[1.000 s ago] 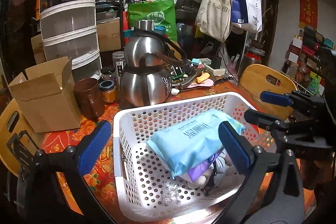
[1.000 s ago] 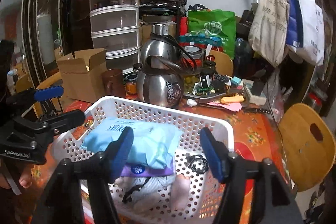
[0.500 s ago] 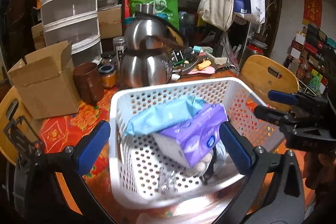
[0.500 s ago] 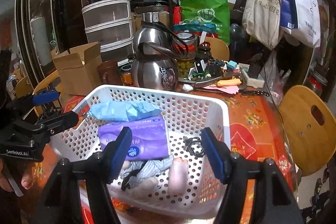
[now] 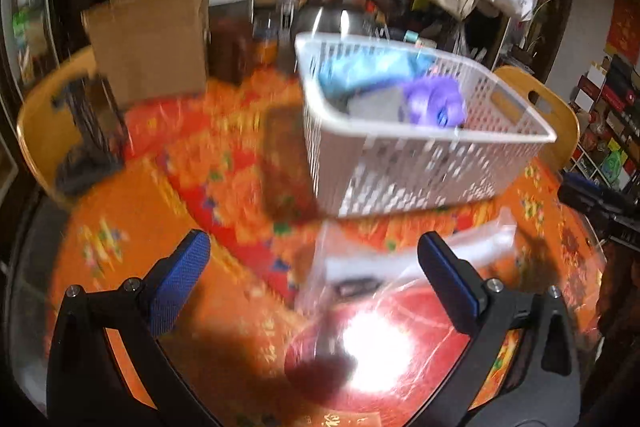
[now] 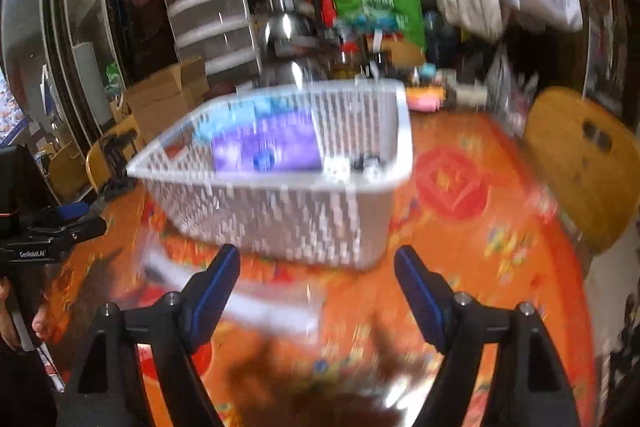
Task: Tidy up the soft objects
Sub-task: 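Withdraw both tools from the basket toward the clear plastic bag, then grasp the clear plastic bag with the right tool while the left tool grasps its other end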
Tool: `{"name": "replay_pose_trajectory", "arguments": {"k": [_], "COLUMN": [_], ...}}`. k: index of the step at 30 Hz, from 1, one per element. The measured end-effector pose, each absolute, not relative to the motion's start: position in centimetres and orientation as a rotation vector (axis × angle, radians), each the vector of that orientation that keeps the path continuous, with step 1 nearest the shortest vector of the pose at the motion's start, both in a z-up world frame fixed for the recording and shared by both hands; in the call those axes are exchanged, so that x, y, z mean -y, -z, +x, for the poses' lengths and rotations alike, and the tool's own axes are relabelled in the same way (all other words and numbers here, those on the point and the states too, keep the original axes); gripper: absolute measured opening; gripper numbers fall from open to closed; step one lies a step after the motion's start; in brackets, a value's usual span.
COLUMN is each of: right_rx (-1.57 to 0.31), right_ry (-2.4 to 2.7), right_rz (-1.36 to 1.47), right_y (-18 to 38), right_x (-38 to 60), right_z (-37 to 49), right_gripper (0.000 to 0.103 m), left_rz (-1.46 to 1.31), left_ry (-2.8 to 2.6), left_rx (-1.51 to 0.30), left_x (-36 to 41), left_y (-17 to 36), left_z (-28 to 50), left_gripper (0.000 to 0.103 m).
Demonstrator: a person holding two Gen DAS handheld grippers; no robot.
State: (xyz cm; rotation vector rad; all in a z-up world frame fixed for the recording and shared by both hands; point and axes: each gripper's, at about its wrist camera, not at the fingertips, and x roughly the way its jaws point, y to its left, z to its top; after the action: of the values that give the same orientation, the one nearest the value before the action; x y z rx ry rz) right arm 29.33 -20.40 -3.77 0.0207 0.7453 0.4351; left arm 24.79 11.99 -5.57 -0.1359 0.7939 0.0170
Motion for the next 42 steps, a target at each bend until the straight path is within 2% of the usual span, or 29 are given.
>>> {"name": "replay_pose_trajectory", "arguments": {"k": [6, 10, 12, 19, 21, 29, 32, 36, 39, 42], "right_rx": [-0.849, -0.885, -0.894, -0.922, -0.924, -0.917, -0.915, -0.905, -0.882, -0.866], "right_ry": [-0.428, -0.434, -0.431, -0.464, -0.465, -0.459, -0.456, -0.458, -0.439, -0.446], "right_rz": [-0.015, -0.057, -0.067, -0.045, -0.047, -0.068, -0.062, -0.061, -0.085, -0.100], "right_y": [8.1, 9.6, 10.0, 11.0, 11.1, 11.0, 11.0, 10.9, 10.5, 10.3], "right_x": [18.9, 17.6, 17.2, 16.7, 16.5, 16.2, 16.3, 16.4, 16.2, 16.0], "right_z": [29.9, 30.3, 30.6, 31.1, 31.3, 31.1, 31.2, 31.1, 30.7, 30.4], "right_gripper": [0.079, 0.066, 0.064, 0.046, 0.042, 0.028, 0.023, 0.020, 0.011, 0.009], "left_rz": [-0.157, -0.146, -0.134, -0.126, -0.126, -0.094, -0.094, -0.118, -0.123, -0.140], "left_ry": [-0.021, -0.008, -0.004, 0.004, 0.009, 0.052, 0.054, 0.049, 0.041, 0.035], "left_rx": [-0.880, -0.908, -0.914, -0.939, -0.937, -0.909, -0.899, -0.888, -0.877, -0.854], "left_x": [-12.6, -12.1, -11.8, -11.0, -10.9, -9.3, -9.2, -9.8, -10.2, -10.8], "left_y": [9.9, 11.2, 11.7, 12.9, 13.0, 12.6, 12.5, 12.4, 12.3, 12.0], "left_z": [26.3, 27.0, 27.3, 28.1, 28.2, 27.7, 27.5, 27.3, 27.1, 26.7], "left_gripper": [0.103, 0.102, 0.102, 0.079, 0.076, 0.027, 0.014, 0.011, 0.009, 0.007]}}
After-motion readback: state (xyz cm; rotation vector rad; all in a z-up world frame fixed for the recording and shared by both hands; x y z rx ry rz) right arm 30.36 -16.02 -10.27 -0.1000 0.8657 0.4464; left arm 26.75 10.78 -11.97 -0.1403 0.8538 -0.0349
